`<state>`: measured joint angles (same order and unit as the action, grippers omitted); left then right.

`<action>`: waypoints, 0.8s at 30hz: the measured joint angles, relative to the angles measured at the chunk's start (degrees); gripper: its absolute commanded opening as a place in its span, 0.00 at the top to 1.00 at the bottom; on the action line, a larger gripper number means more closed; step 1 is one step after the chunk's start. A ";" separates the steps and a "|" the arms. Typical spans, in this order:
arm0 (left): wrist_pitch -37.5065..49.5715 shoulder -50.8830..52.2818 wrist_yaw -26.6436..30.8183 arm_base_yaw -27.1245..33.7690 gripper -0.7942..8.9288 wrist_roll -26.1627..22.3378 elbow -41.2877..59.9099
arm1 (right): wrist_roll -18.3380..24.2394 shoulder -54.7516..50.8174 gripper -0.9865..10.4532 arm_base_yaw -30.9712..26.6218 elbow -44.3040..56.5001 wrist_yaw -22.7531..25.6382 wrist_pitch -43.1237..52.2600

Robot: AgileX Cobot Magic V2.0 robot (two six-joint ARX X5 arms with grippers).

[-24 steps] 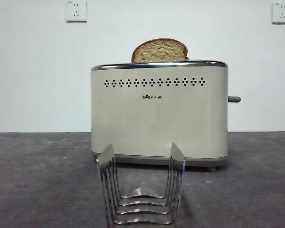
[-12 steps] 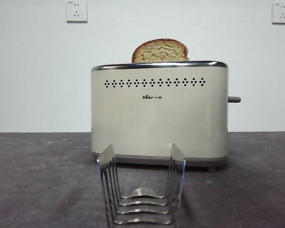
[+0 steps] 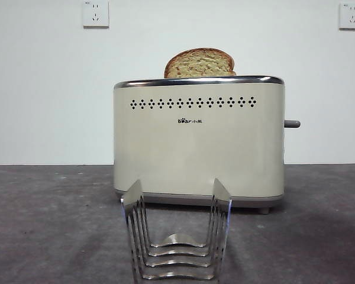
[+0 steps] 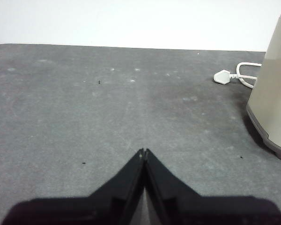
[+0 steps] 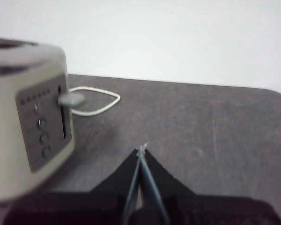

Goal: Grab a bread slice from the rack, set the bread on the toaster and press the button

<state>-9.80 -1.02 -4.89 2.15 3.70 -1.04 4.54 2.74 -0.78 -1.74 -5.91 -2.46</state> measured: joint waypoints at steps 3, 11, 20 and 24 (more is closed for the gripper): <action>0.00 0.00 0.00 0.00 0.92 0.00 0.00 | 0.26 -1.88 0.91 0.00 0.59 0.94 -5.18; 0.00 -0.55 0.00 0.00 0.92 0.00 0.00 | 0.39 -2.19 0.91 0.00 0.55 3.39 -7.91; 0.00 -0.85 0.00 0.00 0.92 0.00 0.00 | -0.33 -2.19 0.91 0.00 0.55 3.98 -7.98; 0.00 -0.85 0.00 0.00 0.92 0.00 0.00 | -1.79 -2.16 0.91 0.00 0.55 4.63 -8.02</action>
<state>-9.80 -1.87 -4.89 2.15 3.70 -1.04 2.74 0.58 -0.78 -1.19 -1.28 -10.48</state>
